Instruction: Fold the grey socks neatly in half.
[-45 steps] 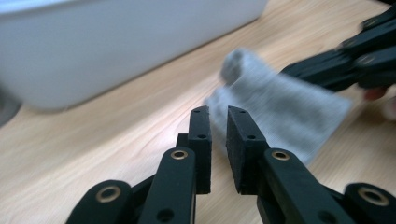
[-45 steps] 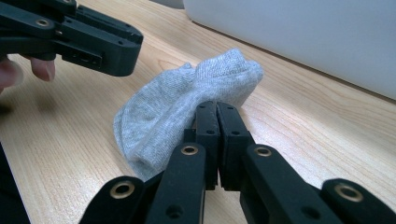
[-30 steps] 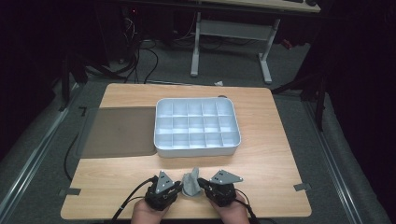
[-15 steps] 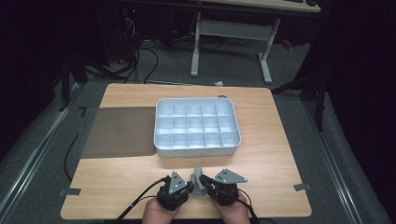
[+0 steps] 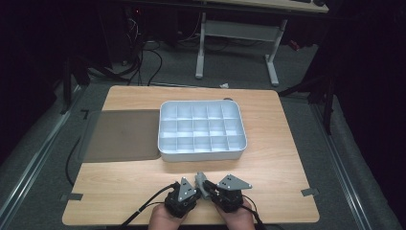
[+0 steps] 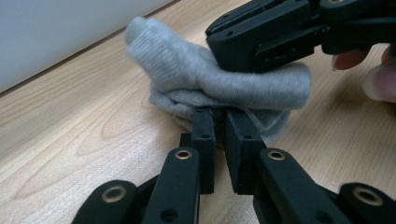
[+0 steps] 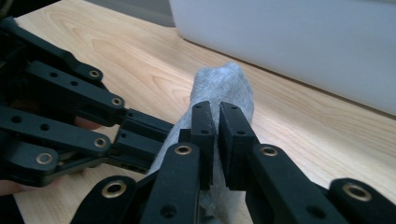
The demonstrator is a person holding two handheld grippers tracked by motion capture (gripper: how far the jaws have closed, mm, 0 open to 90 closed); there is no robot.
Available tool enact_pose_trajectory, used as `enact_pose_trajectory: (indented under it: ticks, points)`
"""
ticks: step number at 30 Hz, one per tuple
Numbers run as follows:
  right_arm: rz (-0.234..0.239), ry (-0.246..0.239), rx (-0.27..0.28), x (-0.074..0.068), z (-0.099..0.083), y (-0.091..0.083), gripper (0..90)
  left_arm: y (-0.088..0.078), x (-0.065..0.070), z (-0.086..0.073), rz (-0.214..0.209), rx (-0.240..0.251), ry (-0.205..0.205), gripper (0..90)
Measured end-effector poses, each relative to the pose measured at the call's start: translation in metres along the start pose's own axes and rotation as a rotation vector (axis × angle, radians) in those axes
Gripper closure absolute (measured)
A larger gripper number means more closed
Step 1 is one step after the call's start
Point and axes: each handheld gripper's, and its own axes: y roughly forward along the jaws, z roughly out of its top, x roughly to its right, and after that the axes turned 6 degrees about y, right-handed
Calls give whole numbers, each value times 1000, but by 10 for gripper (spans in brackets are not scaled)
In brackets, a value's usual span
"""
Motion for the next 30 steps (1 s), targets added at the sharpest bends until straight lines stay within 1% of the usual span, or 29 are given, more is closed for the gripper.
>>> enact_pose_trajectory:
  ticks: [3, 5, 6, 9, 10, 11, 12, 13, 15, 17, 18, 20, 22, 23, 26, 29, 30]
  points:
    - [6, -13, -16, -4, -5, 4, 885, -1, -1, -3, -2, -25, 21, 833]
    - [7, -19, -20, -4, -5, 5, 893, -2, -1, -4, -6, -32, 23, 832]
    - [6, -32, -33, -6, -7, 8, 900, -3, -1, -5, -6, -31, 24, 825]
    - [6, -33, -39, -6, -8, 9, 900, -10, -3, -9, -10, -26, 24, 816]
    - [7, -32, -40, -6, -8, 9, 900, -14, -5, -10, -8, -17, 20, 811]
    - [12, -25, -46, -4, -8, 9, 900, -20, -9, -10, -3, 9, -1, 804]
    - [12, -25, -46, -4, -8, 9, 900, -20, -9, -10, -3, 9, -1, 801]
    - [22, -17, -45, -3, -8, 10, 900, -22, -11, -10, 0, 20, -8, 801]
    - [23, -17, -46, -3, -8, 10, 900, -26, -14, -8, 10, 44, -20, 801]
    - [21, -21, -48, -3, -8, 10, 900, -30, -18, -3, 20, 85, -42, 807]
    - [21, -21, -48, -3, -8, 10, 900, -30, -18, -3, 20, 85, -42, 816]
    - [22, -22, -49, -3, -8, 10, 900, -31, -21, 4, 11, 118, -61, 829]
    - [24, -24, -48, -3, -8, 10, 900, -31, -21, 12, 2, 142, -64, 854]
    - [25, -25, -48, -3, -8, 10, 900, -29, -21, 17, -1, 164, -69, 860]
    - [26, -28, -47, -3, -8, 10, 900, -23, -21, 27, -12, 197, -91, 864]
    - [27, -27, -46, -3, -9, 10, 900, -13, -22, 33, -20, 204, -108, 864]
    - [26, -29, -46, -3, -9, 10, 900, -9, -23, 33, -21, 195, -114, 864]
